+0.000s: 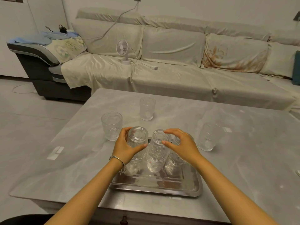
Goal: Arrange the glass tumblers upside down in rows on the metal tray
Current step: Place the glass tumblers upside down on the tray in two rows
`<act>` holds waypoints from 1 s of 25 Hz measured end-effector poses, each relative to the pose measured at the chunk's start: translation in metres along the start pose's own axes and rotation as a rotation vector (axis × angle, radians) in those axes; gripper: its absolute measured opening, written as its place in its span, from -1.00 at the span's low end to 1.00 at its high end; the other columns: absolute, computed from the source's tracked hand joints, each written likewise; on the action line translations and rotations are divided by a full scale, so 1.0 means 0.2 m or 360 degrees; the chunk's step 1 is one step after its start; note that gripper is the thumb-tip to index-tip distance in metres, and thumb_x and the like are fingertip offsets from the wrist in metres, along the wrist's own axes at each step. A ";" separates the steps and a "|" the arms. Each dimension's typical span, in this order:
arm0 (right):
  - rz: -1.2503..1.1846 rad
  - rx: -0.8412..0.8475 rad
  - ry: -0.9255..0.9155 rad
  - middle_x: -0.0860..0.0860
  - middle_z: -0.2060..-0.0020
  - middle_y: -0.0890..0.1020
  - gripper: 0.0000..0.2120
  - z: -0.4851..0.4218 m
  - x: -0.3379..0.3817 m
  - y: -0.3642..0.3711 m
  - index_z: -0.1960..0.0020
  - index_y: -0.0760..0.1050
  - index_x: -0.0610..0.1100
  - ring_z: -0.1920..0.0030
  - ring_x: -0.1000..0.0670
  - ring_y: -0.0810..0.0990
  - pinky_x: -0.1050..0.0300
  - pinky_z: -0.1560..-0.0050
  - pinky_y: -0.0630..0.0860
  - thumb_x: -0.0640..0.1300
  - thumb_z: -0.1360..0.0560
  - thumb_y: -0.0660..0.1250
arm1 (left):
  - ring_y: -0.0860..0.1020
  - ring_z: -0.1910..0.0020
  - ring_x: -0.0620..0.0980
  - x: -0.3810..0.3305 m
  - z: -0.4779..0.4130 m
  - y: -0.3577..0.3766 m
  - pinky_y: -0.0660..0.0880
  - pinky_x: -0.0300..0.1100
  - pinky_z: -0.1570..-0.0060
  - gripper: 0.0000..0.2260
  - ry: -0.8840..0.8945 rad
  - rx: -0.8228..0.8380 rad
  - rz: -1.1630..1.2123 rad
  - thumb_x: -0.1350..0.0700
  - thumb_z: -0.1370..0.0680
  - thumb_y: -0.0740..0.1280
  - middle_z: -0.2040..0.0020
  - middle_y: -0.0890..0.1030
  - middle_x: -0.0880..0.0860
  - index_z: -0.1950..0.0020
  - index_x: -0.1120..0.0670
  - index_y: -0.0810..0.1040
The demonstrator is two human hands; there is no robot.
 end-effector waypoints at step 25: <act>-0.0210 0.0174 -0.0087 0.19 -0.21 0.48 -0.68 -0.11 0.16 0.07 -0.17 0.52 0.13 -0.19 0.21 0.43 0.44 -0.12 0.24 0.11 -0.43 0.39 | 0.51 -0.03 -0.03 -0.15 -0.16 -0.40 0.49 -0.24 0.03 -0.56 0.0280 -0.0356 -0.0229 0.04 -0.35 0.48 -0.14 0.49 -0.04 -0.17 -0.04 0.42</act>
Point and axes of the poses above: each hand's wrist, its own z-axis away from the middle knuckle, its own y-axis out of the palm, x = y × z, the point moved 2 cm from there along -z, towards the middle knuckle
